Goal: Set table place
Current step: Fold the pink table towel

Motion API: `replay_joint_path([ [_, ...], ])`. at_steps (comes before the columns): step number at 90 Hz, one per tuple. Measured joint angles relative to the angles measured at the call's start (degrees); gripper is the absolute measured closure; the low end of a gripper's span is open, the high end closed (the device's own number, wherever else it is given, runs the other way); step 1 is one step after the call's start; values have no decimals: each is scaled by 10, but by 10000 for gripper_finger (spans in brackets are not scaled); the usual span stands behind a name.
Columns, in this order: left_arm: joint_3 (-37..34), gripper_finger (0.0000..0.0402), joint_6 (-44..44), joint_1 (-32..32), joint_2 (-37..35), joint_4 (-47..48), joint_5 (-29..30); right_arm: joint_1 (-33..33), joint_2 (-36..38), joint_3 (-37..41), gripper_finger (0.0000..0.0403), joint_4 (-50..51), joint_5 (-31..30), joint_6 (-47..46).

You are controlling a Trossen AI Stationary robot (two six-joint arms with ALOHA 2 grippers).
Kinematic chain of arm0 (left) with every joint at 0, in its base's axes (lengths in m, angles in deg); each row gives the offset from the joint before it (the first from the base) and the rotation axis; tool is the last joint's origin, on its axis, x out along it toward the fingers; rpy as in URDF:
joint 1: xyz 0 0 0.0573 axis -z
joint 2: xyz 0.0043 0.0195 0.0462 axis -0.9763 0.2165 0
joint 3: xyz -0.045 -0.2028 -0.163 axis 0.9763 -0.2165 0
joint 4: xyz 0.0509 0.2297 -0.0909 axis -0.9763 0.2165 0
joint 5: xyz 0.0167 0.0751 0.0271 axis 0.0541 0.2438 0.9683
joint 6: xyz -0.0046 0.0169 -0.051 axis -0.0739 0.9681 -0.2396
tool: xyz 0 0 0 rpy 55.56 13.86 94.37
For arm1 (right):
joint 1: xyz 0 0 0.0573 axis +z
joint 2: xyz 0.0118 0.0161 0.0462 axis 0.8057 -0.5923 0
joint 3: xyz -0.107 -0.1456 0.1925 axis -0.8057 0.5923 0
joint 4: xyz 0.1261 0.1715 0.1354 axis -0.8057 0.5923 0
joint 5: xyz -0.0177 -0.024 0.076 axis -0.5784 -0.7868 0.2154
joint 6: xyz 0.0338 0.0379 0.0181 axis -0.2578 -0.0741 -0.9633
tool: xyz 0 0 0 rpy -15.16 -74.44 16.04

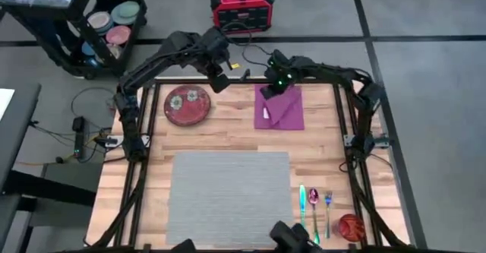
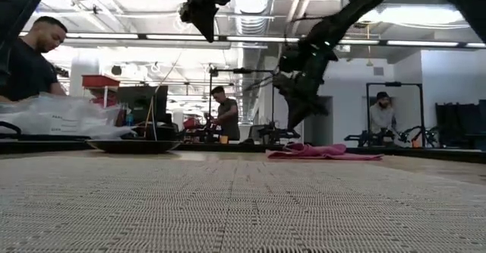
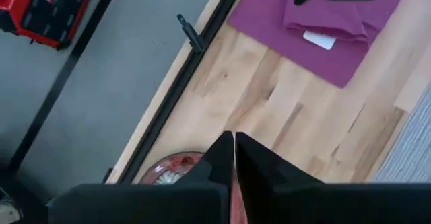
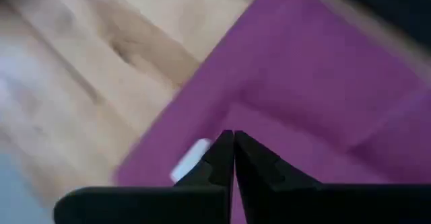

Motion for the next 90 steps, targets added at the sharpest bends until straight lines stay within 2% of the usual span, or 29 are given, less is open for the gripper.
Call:
replay_joint_path([
  [12,0,401,-17,-14,0,0,2,2,-51,-81,403,39,-9,23],
  [21,0,401,-17,-20,0,1,2,-5,-87,-111,403,73,-11,25],
  [45,0,401,-17,-31,-13,-1,2,-8,-121,-114,403,84,-8,31],
  [79,0,401,-24,-34,-30,12,1,-33,-121,-114,403,117,5,38],
  [90,0,401,-24,-34,-42,6,0,-36,-121,-113,403,122,-9,48],
])
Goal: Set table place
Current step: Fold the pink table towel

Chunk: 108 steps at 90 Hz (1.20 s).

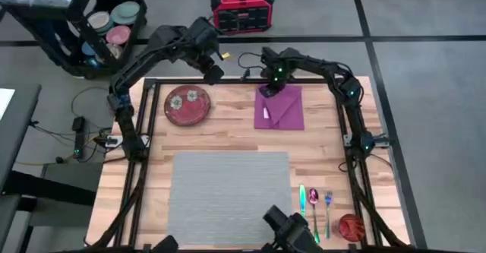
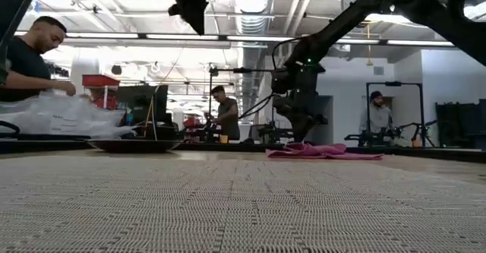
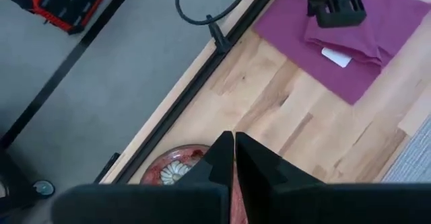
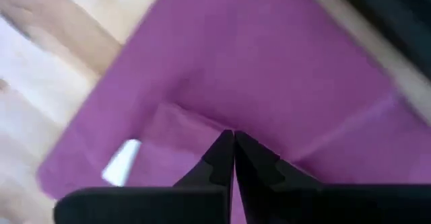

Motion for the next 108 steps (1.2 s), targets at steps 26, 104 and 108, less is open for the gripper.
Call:
replay_joint_path([
  [26,0,401,1,0,-23,-1,0,-3,-68,-42,403,64,37,2],
  [104,0,401,-1,-2,-25,18,0,29,-101,-146,403,62,74,-33],
  [108,0,401,-1,-2,-25,22,0,28,-103,-147,403,72,74,-35],
])
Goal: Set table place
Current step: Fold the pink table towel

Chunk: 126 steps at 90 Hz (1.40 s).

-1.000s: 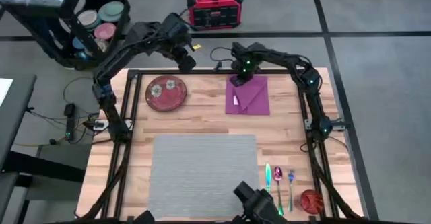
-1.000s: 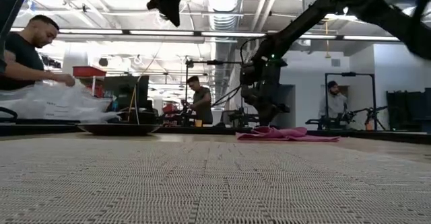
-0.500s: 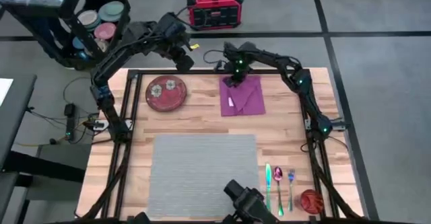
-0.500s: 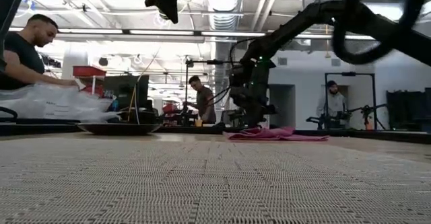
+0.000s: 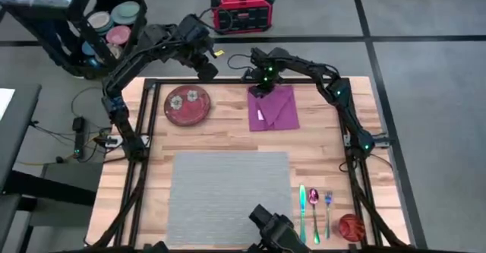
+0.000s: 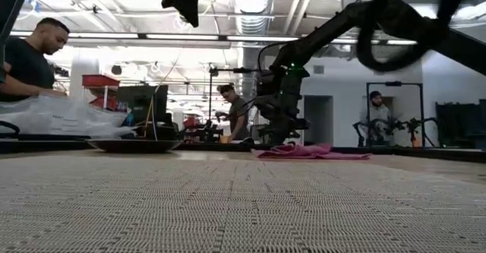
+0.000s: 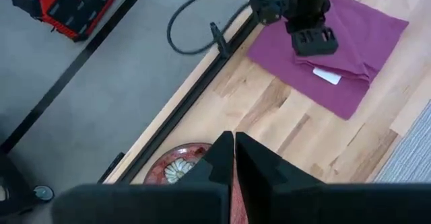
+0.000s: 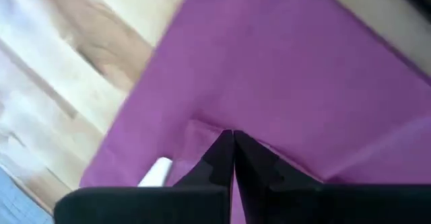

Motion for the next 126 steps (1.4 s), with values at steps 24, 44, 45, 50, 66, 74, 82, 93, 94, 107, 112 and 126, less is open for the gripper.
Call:
replay_joint_path([
  [24,0,401,-1,-3,-21,-1,0,13,-19,1,403,44,41,8],
  [44,0,401,9,-4,-46,-2,0,21,-49,-31,403,50,72,-9],
  [45,0,401,8,-5,-46,-2,0,22,-51,-35,403,51,74,-10],
  [50,0,401,8,-6,-51,-1,0,28,-64,-55,403,58,80,-16],
  [66,0,401,11,-6,-68,-1,0,35,-104,-145,403,146,72,-5],
  [74,0,401,16,-6,-74,-2,0,33,-115,-184,403,180,74,4],
  [82,0,401,17,-6,-78,-4,0,32,-107,-178,403,162,90,-7],
  [93,0,401,17,-6,-78,-6,0,35,-106,-184,403,168,126,-15],
  [94,0,401,17,-6,-78,-6,0,36,-106,-184,403,168,131,-15],
  [107,0,401,17,-6,-78,-6,0,39,-70,-183,403,178,179,20],
  [112,0,401,17,-6,-78,-6,0,43,-41,-183,403,172,162,38],
  [126,0,401,17,-6,-78,-6,0,98,26,-183,403,128,-81,101],
])
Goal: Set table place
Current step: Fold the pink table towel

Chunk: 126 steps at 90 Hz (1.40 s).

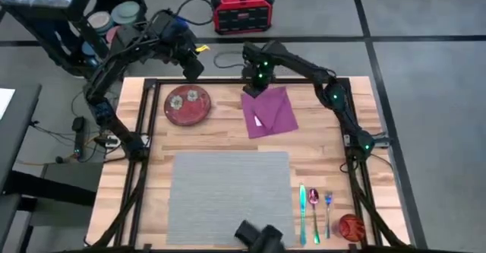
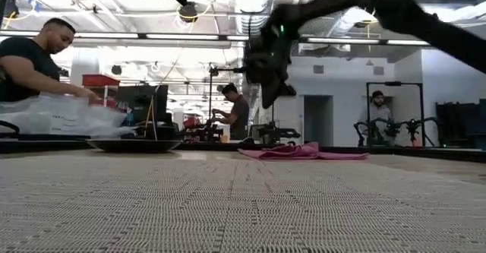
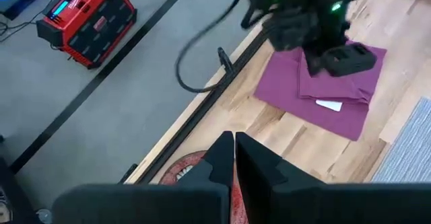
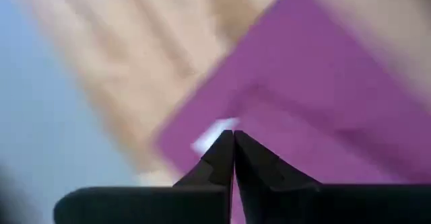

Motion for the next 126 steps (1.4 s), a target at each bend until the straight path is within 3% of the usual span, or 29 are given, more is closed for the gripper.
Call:
replay_joint_path([
  [7,0,401,0,0,0,1,0,42,11,0,403,-52,-59,20],
  [17,0,401,0,0,0,6,0,89,10,0,403,-143,-19,1],
  [32,0,401,1,0,-13,16,0,134,-7,32,403,-148,-60,-43],
  [46,0,401,13,0,-36,16,0,143,38,190,403,-183,-56,-57],
  [67,0,401,26,0,-46,3,0,131,246,503,403,-405,-60,-152],
  [77,0,401,26,0,-45,1,0,116,287,608,403,-487,-19,-205],
  [88,0,401,25,0,-38,-5,0,125,278,623,403,-493,18,-211],
  [104,0,401,17,0,-28,-6,-1,136,275,626,403,-507,7,-211],
  [126,0,401,22,0,-25,-15,-1,118,273,694,403,-558,15,-230],
])
